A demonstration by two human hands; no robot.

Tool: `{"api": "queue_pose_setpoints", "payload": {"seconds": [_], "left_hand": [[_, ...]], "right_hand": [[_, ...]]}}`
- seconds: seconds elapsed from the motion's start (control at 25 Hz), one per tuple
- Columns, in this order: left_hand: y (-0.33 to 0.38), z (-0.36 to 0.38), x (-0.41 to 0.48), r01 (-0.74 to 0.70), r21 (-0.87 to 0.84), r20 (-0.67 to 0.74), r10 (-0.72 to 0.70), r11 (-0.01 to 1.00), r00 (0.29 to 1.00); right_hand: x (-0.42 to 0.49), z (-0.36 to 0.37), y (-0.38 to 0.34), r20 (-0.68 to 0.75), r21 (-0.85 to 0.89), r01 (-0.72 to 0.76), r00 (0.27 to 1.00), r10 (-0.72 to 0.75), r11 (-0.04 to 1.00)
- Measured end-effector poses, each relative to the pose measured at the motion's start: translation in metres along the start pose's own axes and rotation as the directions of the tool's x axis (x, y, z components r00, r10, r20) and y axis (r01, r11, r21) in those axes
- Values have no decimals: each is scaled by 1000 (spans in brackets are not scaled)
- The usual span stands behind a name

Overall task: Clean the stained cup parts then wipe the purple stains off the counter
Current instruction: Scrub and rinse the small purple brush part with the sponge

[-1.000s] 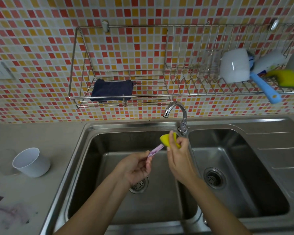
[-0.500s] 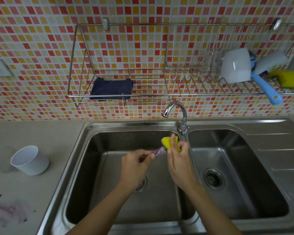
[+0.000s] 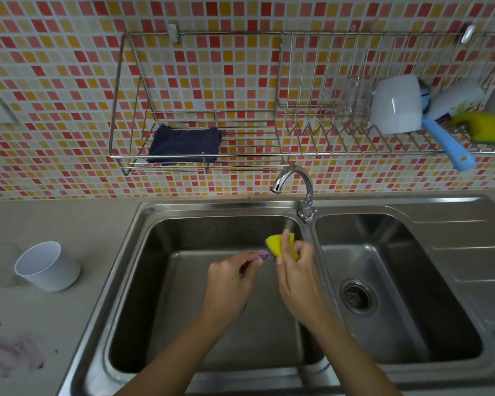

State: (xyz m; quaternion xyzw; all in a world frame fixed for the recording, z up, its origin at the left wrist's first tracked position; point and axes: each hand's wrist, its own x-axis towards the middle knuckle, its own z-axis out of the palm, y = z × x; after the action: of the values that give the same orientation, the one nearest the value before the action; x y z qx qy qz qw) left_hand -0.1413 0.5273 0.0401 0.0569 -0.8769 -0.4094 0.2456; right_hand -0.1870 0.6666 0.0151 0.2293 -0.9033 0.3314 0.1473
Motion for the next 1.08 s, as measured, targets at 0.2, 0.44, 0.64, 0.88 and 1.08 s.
{"api": "queue_pose_setpoints", "payload": {"seconds": [0.2,0.44,0.64,0.88,1.08], "left_hand": [[4,-2,5,191,-128,47,-186,973,981],[11,-3,10,419,-313,162,-387,852,908],[15,-1,13,573,-482,253,-521,663,815],[21,-1,16,667,-567,353,-589,483,727],[19,-4,17,707,-595,412,-610,383,677]], "right_hand": [[2,2,0,-15,-1,-59,998,59,998],[2,1,-1,-60,-24,-29,998,27,999],[3,5,1,-87,-14,-46,995,44,999],[2,8,3,-84,34,-67,994,70,997],[0,15,6,-63,51,17,998,-13,999]]}}
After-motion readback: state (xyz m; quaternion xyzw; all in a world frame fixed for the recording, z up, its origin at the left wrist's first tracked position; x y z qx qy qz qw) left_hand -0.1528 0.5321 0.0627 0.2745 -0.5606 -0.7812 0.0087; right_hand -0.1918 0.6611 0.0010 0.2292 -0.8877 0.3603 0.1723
